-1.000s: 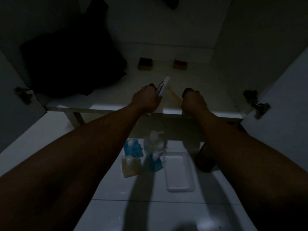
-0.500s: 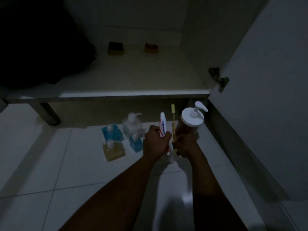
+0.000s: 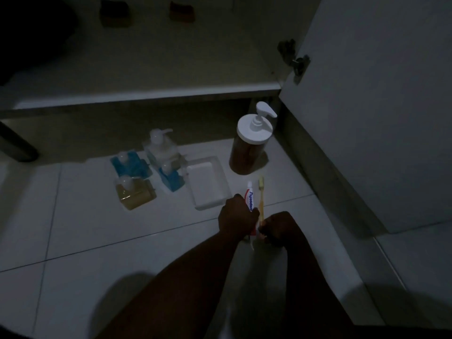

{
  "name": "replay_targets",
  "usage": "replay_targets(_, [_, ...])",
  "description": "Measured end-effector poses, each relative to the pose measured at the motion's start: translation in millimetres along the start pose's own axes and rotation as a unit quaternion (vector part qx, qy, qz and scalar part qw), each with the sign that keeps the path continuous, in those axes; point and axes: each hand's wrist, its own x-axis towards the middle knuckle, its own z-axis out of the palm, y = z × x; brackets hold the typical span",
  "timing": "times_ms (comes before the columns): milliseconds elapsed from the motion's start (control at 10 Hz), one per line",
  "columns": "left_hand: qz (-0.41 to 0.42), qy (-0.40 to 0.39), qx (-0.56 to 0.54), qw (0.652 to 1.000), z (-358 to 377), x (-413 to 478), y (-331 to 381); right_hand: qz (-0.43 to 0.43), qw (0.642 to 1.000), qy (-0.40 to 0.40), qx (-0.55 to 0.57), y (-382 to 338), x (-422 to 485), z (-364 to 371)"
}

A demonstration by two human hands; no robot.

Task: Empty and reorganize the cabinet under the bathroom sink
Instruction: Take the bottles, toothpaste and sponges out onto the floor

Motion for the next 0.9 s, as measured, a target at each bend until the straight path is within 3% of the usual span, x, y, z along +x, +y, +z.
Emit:
replay_targets(200, [-0.024, -0.008, 0.045, 0.999, 6, 8, 5, -0.072, 0.992, 0.054, -0.091, 7, 1, 5])
replay_targets(300, [-0.033, -0.017, 0.041, 0.998, 7, 9, 7, -0.066, 0.992, 0.053, -0.095, 9, 3, 5])
replay_targets(400, [-0.036, -0.02, 0.043, 0.998, 8, 9, 7, -0.145, 0.98, 0.105, -0.088, 6, 10, 0])
replay_targets(500, [-0.02, 0.008, 0.054, 0.998, 1, 8, 7, -0.009, 0.997, 0.02, -0.07, -15, -1, -16])
replay_targets(700, [0.076, 0.129, -0.017, 0.988, -44, 7, 6, -0.077, 0.992, 0.091, 0.032, -75, 2, -28])
replay_targets(900, [0.097, 0.191, -0.058, 0.975, -104, 11, -5, -0.167, 0.981, 0.096, 0.032, -173, -10, -45])
